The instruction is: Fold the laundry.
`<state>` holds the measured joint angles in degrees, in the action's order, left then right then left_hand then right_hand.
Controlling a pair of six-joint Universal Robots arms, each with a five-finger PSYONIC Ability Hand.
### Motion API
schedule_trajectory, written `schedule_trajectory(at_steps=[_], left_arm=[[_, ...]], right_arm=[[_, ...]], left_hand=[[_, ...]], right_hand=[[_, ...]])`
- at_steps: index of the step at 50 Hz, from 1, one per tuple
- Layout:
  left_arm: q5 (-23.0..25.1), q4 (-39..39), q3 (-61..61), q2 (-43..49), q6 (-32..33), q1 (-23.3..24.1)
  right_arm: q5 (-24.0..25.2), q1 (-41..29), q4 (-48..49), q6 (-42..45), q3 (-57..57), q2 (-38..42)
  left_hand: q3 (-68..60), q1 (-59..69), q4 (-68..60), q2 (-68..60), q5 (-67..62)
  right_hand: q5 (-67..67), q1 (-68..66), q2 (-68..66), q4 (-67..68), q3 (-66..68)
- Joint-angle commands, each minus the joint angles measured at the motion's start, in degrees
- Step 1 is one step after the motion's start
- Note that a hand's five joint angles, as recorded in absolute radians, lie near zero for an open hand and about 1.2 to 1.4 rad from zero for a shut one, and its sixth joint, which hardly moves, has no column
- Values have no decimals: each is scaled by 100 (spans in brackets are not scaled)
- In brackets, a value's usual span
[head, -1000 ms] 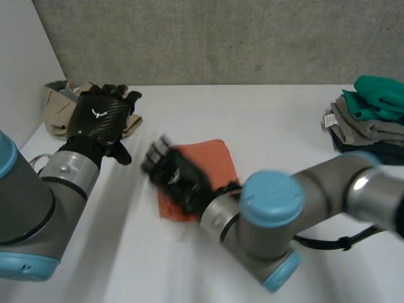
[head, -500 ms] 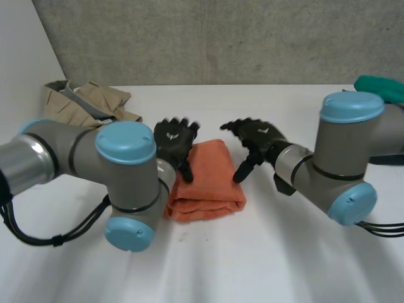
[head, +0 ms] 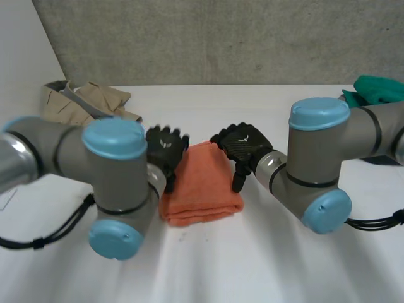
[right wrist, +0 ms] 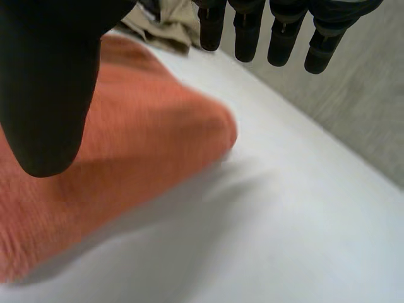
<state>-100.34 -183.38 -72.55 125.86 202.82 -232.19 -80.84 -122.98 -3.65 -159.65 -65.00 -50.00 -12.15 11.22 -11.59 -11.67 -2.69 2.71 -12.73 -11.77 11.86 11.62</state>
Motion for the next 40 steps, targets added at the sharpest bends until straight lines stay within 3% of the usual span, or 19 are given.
schedule_trajectory(at_steps=[1, 9, 14, 32, 40], left_arm=[[1304, -128, 65, -843, -128, -273], [2781, 187, 267, -985, -804, -493], [3310, 522, 285, -985, -911, -599], [3346, 531, 267, -958, -920, -590], [3363, 522, 276, -976, -902, -599]], right_arm=[[-238, -401, 1092, 118, -1232, -642], [-494, -789, 1972, 347, -2007, -371], [-511, -903, 2430, 478, -2060, -107], [-476, -912, 2904, 1111, -1516, 649], [-450, -912, 3063, 1094, -1366, 667]], left_hand=[[-24, 118, -81, -72, 29], [-109, 202, -165, -157, -55], [-126, 219, -182, -174, -72], [-126, 219, -182, -174, -72], [-126, 219, -182, -174, -72]], right_hand=[[-44, 46, -50, 41, 65], [6, -4, -100, 92, 116], [74, -72, -168, 159, 183], [1671, -1669, -1765, 1756, 1780], [1756, -1754, -1850, 1841, 1865]])
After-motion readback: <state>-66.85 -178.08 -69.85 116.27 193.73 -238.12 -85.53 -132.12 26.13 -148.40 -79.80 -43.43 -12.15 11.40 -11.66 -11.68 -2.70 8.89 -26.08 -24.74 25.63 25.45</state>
